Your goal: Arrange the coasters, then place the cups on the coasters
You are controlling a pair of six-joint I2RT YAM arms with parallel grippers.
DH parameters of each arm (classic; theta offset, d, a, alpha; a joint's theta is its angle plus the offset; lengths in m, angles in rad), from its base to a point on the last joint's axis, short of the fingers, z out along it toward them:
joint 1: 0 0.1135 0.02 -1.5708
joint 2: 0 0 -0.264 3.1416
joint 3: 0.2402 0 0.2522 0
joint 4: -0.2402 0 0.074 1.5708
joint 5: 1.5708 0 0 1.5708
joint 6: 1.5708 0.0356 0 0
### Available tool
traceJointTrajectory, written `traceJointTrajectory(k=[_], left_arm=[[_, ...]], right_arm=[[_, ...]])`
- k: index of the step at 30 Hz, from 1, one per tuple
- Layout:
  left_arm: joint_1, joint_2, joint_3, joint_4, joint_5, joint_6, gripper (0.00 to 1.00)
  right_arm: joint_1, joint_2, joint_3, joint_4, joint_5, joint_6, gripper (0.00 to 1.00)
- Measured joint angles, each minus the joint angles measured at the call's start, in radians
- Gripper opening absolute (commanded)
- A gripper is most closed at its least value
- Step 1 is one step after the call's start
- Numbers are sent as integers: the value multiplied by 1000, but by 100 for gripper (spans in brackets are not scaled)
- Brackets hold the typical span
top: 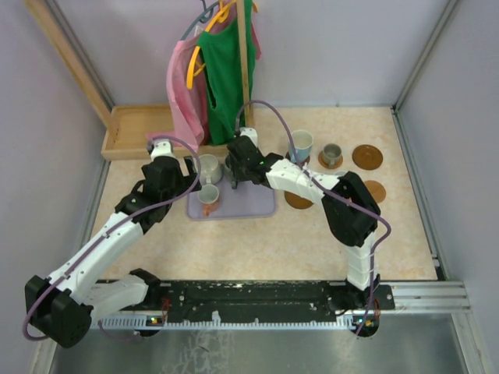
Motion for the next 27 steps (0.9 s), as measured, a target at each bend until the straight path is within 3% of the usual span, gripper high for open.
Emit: traceJointTrajectory(k=[10,27], left_arm=[[3,-1,-11,0,1,0,100],[11,-28,-35,-1,2,1,100]], right_arm=[[33,34,35,-38,7,10,45],[44,108,106,-135,80,26,34]])
